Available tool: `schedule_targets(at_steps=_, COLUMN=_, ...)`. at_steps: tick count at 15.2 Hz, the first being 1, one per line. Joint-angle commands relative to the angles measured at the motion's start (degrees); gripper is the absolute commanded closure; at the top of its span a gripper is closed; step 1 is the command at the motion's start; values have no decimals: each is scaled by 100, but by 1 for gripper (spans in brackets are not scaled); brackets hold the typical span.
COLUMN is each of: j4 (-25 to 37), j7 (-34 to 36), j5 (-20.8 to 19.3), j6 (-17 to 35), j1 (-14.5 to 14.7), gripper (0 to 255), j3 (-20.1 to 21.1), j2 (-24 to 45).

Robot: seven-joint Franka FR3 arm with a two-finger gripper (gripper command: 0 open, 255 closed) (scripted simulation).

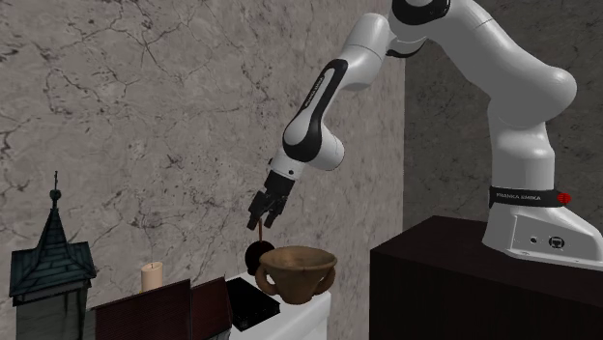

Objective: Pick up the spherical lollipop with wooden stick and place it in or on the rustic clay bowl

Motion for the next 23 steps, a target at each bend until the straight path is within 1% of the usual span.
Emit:
schedule_targets(at_steps=1, j4=2, j7=-1, j5=0, j6=2, j1=-1, gripper=0, j3=1, j2=4)
schedule_targets(at_steps=3, j4=2, j7=-1, j5=0, j6=2, j1=-1, gripper=0, j3=1, j2=3)
schedule_targets(at_steps=4, j4=2, j7=-1, j5=0, j6=2, j1=-1, gripper=255, j3=1, j2=3)
schedule_targets(at_steps=13, j4=2, j7=0, j5=-1, j6=2, j1=-1, gripper=255, j3=1, j2=4)
schedule_targets(at_steps=23, j4=-219, j7=242, j5=-29, j6=-599, j1=320, gripper=255, j3=-361, j2=-811)
